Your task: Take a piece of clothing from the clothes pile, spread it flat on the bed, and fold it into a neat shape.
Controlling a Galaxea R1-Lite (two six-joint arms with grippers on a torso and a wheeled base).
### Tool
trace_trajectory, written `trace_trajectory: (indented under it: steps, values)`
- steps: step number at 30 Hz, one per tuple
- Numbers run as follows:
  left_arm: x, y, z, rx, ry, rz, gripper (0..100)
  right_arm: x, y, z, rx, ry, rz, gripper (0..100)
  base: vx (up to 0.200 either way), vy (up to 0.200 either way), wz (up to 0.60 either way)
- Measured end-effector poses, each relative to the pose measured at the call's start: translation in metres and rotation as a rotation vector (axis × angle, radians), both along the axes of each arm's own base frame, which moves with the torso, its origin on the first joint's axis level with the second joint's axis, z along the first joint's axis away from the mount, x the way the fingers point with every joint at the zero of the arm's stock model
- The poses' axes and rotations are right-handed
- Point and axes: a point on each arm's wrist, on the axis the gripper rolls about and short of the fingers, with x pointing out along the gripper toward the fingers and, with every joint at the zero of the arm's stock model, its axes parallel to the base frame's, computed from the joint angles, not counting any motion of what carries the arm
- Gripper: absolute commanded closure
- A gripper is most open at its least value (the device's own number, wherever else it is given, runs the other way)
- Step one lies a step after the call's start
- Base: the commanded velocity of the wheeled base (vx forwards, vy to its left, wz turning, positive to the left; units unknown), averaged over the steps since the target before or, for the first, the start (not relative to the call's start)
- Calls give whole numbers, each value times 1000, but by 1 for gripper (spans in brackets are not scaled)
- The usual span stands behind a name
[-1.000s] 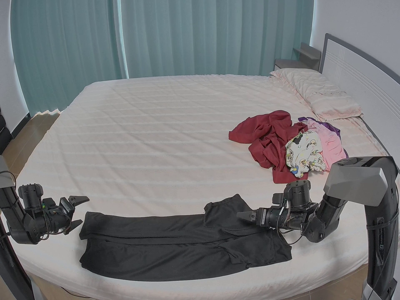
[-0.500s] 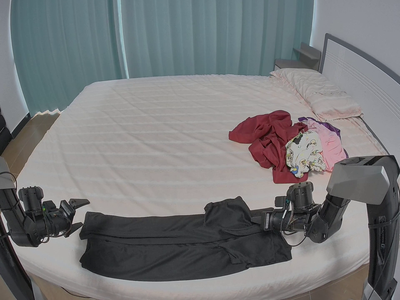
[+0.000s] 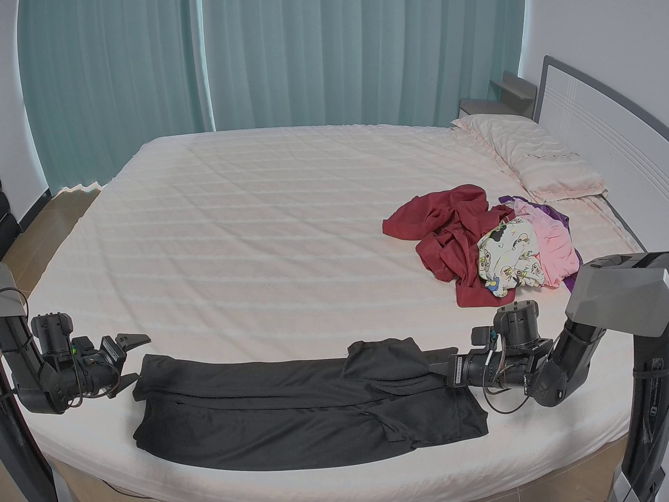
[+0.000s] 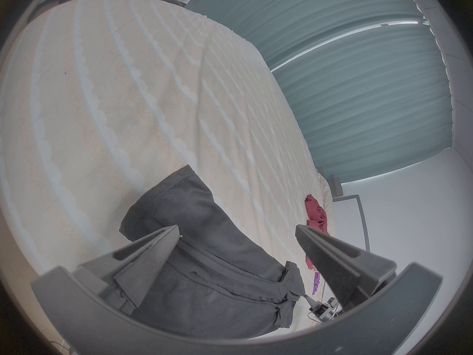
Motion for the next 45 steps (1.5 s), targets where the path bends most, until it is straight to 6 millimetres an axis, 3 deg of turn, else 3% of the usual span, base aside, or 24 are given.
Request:
trace_trajectory:
  steps: [18,39,40,45]
  values:
    - [-2,-1,-3,26,2,-21,0,-29,-11,3,-49,50,21,100,0,0,0]
    - [-4,-2,-5,32,12,-30,0,-41,-21,-3,-104,95,40,100,0,0,0]
    - [-4,-2,-5,33,11,-30,0,-41,-21,-3,-110,95,44,0,0,0,0]
    - [-5,-2,-5,32,12,-30,0,-41,-21,-4,-116,94,48,0,0,0,0]
